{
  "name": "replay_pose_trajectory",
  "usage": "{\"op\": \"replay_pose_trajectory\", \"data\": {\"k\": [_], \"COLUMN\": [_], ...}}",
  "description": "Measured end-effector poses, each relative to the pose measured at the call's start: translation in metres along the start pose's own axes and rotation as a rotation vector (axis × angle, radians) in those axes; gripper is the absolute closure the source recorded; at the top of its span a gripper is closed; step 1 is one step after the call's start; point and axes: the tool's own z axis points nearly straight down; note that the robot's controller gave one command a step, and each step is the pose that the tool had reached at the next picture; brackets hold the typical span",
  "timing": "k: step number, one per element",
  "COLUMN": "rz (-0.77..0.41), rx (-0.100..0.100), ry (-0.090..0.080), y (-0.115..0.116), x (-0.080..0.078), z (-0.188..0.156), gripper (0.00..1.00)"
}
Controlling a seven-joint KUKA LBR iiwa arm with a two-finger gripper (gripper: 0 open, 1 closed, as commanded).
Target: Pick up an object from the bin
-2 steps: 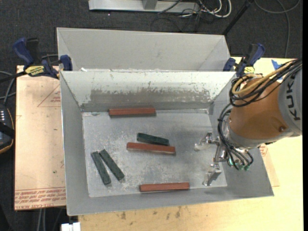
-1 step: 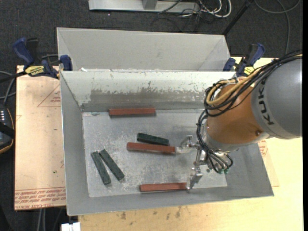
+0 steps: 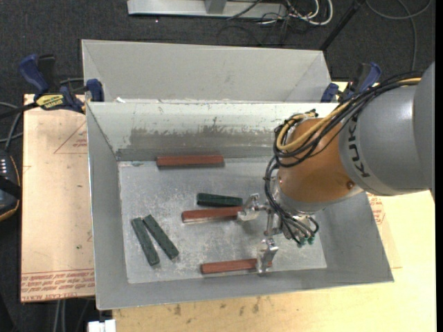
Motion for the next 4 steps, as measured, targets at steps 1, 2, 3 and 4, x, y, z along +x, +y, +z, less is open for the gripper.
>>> {"op": "replay_pose_trajectory", "data": {"k": [1,2,3,4], "rz": [0.010,0.012,0.013,0.024], "rx": [0.004,0.008,0.007,0.006], "ry": [-0.021,-0.010,-0.026,-0.018], "y": [-0.002,0.030,0.031,0.026], "x": [-0.002,-0.030,-0.034,-0.023], "z": [-0.003,-0.002,-0.003,-0.035], "gripper": [0.00,1.00,1.00,1.00]}}
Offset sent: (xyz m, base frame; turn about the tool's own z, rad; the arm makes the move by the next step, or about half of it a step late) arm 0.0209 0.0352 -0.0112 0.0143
